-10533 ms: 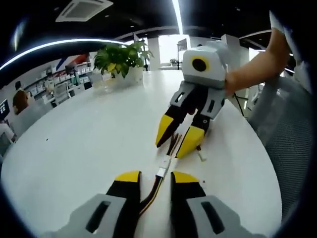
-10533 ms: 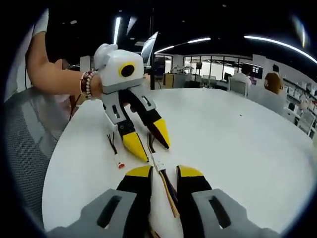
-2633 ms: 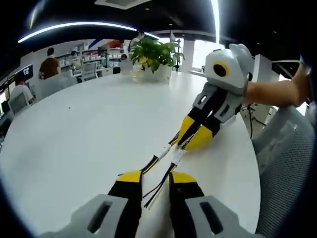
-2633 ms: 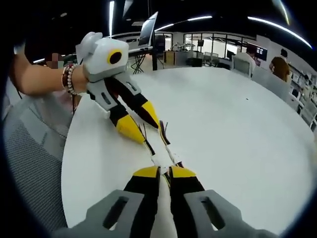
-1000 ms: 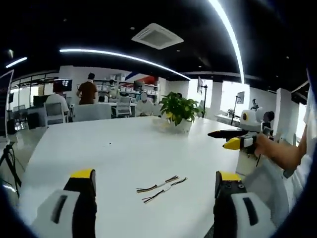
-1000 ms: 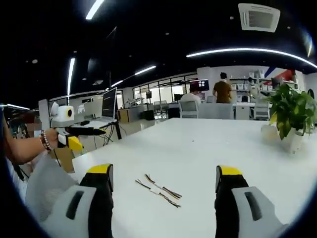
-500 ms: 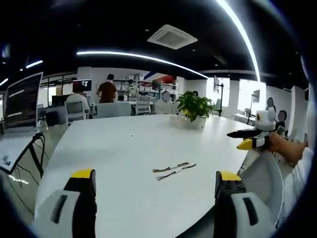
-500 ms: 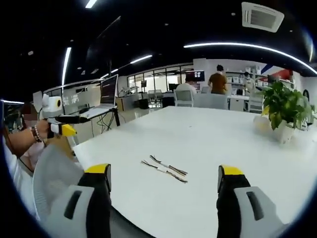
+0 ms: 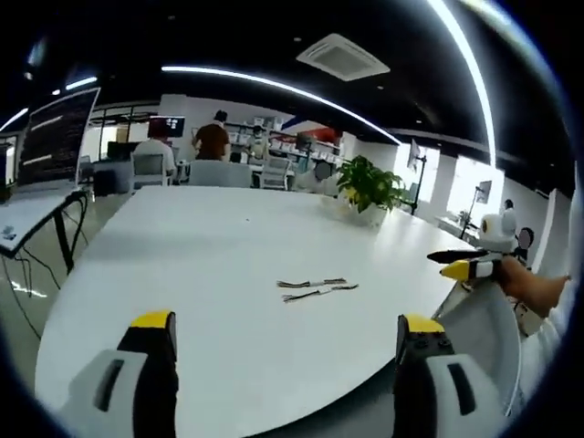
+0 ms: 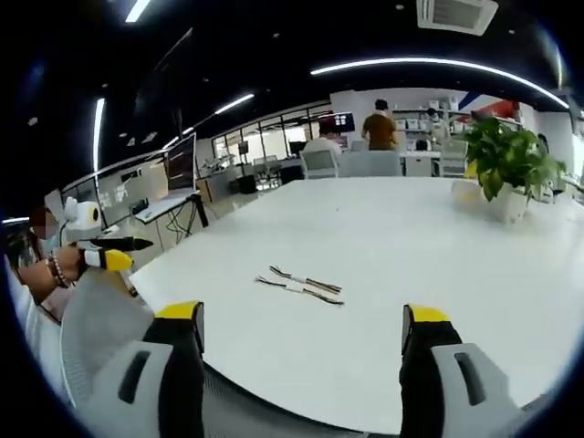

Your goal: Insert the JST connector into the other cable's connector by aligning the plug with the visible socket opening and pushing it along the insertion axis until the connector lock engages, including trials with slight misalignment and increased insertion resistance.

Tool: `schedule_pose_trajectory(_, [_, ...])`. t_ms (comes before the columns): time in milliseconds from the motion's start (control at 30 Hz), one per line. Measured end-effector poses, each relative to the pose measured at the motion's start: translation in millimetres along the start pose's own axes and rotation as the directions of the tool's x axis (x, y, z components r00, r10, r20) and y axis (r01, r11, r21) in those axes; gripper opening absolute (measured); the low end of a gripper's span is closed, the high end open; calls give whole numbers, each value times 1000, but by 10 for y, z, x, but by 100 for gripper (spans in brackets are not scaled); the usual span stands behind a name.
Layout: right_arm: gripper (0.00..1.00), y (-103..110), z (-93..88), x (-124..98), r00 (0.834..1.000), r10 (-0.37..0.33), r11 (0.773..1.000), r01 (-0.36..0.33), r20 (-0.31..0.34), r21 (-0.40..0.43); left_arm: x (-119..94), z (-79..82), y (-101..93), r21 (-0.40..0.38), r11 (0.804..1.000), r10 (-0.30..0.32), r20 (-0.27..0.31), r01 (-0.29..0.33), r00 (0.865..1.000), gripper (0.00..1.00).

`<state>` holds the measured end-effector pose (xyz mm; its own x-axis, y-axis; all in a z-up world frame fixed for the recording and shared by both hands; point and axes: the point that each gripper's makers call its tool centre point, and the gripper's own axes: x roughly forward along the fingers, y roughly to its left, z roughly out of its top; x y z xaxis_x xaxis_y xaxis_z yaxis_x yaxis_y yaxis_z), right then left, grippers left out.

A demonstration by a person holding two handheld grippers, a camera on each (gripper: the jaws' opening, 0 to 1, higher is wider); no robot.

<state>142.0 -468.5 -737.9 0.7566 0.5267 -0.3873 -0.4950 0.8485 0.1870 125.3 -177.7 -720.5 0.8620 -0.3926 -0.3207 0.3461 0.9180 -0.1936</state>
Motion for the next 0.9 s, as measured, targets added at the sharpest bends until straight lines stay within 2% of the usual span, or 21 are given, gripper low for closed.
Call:
schedule_pose_trajectory(100, [84,-73,-18,11,1000,-30,999,30,8,22,-4,48,85,6,999,39,34,-39,999,99])
schedule_pose_trajectory(200, [85,-132,-128,26,998,-55,997,56,-21,44,-31,52,173,-18,996,85,56,-85,995,99])
schedule_pose_trajectory(300, [83,-186,-173,35,996,-89,996,89,-28,8,-46,46,243,9,993,120,78,-121,990,99])
schedule_pose_trajectory(400, [82,-222,-182,68,995,-96,995,96,-30,0,-10,-83,279,19,992,124,42,-125,991,99])
schedule_pose_trajectory(500, [81,-292,-215,81,994,-107,992,109,-28,66,35,-202,261,0,993,116,18,-116,993,99])
schedule_pose_trajectory(600, [80,-341,-203,86,992,-123,989,123,-12,81,10,-127,319,-31,991,132,69,-130,989,99])
schedule_pose_trajectory(700, [80,-340,-212,114,993,-113,989,114,-13,98,40,-177,354,-68,989,139,52,-135,989,99])
schedule_pose_trajectory(767, [79,-316,-199,120,995,-97,990,97,-2,105,40,-187,336,-57,989,136,45,-133,990,99])
schedule_pose_trajectory(833, [79,-319,-202,121,995,-97,990,96,-2,107,27,-137,381,-69,985,161,81,-155,984,99])
schedule_pose_trajectory(900, [79,-326,-219,120,995,-99,989,99,-8,110,20,-157,427,-92,980,182,78,-174,980,99])
